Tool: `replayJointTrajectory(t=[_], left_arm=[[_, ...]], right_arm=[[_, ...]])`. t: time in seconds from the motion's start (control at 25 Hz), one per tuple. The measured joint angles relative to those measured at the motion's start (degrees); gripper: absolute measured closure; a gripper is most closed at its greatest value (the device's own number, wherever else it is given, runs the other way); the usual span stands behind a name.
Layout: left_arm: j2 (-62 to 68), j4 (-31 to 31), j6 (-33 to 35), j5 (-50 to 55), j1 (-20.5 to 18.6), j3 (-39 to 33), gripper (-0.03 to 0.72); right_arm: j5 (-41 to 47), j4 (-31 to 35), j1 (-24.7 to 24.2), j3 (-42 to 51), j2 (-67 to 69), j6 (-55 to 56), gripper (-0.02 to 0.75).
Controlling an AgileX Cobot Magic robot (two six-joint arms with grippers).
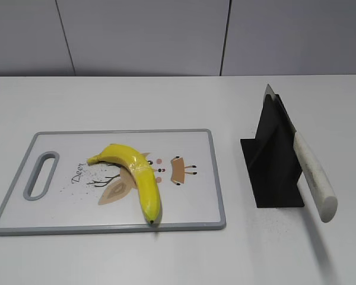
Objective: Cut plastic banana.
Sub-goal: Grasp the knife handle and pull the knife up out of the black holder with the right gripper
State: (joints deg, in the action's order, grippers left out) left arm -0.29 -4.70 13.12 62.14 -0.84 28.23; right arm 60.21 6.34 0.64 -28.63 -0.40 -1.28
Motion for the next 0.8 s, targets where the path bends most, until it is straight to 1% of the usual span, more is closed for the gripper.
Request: replayJointTrajectory(t=[0.8], left_arm=[[0.00,0.00,0.00,0.00,0.00,0.00,0.262]], right_arm=[[0.00,0.00,0.00,0.00,0.00,0.00,0.244]])
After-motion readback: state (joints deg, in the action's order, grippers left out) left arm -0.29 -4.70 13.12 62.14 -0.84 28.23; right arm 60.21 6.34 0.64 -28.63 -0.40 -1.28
